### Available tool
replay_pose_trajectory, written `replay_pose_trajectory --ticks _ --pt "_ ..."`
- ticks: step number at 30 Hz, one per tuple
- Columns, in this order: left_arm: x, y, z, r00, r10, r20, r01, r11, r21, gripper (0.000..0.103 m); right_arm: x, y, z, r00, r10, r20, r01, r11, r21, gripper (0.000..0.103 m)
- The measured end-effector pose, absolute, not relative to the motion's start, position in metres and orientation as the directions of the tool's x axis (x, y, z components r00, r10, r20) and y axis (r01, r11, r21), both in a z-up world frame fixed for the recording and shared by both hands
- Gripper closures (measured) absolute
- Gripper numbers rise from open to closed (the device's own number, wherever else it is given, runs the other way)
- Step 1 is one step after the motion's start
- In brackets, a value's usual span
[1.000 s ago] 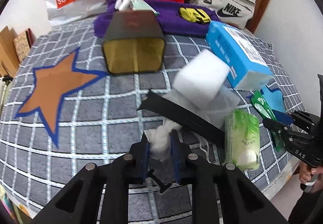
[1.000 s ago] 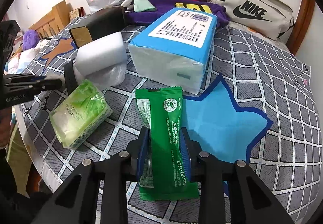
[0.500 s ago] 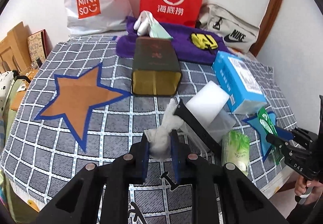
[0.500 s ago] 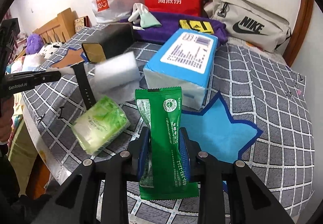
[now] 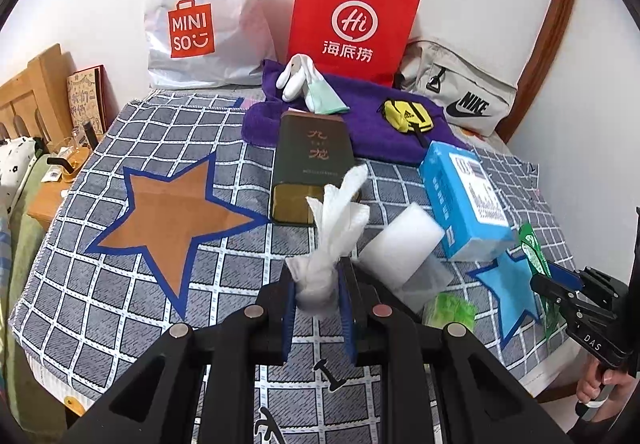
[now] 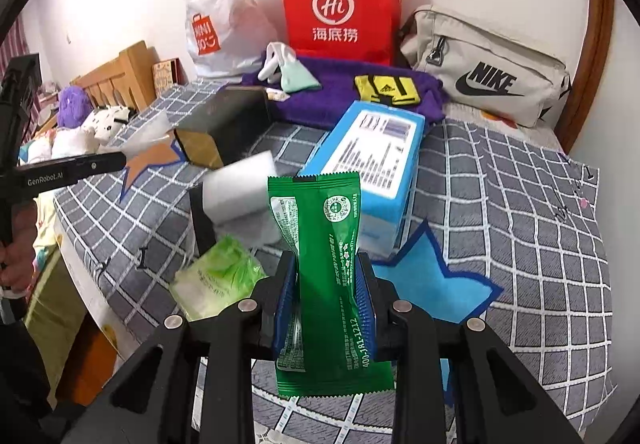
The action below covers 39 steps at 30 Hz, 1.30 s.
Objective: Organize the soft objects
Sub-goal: 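Carry the packet with the right tool while the left tool carries the cloth to the towel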
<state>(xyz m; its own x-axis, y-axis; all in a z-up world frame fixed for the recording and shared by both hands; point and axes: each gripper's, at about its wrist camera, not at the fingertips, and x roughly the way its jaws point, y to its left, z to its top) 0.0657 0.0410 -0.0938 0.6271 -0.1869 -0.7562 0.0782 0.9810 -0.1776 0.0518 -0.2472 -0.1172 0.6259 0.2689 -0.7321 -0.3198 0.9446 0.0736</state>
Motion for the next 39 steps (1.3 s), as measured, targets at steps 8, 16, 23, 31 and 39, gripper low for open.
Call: replay_pose_trajectory --ticks 8,16,23,31,39 --pt "0.08 0.044 -0.082 0.637 -0.183 -0.749 0.058 0.98 -0.19 0.084 0.077 -0.251 -0.1 0.649 0.275 -0.71 -0.294 0.951 0.1 0.074" --pt "0.101 0.046 -0.068 0.647 -0.205 -0.734 0.059 0.974 -0.22 0.084 0.105 -0.252 -0.083 0.655 0.301 -0.693 -0.304 0.945 0.123 0.074" --pt "0.125 0.046 -0.061 0.649 -0.207 -0.732 0.055 0.972 -0.227 0.084 0.131 -0.248 -0.075 0.655 0.314 -0.687 -0.316 0.94 0.128 0.074" --pt "0.148 0.048 -0.056 0.65 -0.207 -0.731 0.047 0.971 -0.234 0.084 0.16 -0.253 -0.066 0.665 0.306 -0.682 -0.302 0.944 0.129 0.074" --pt "0.175 0.05 -0.052 0.651 -0.206 -0.731 0.029 0.969 -0.247 0.084 0.196 -0.257 -0.051 0.682 0.305 -0.665 -0.294 0.947 0.133 0.074"
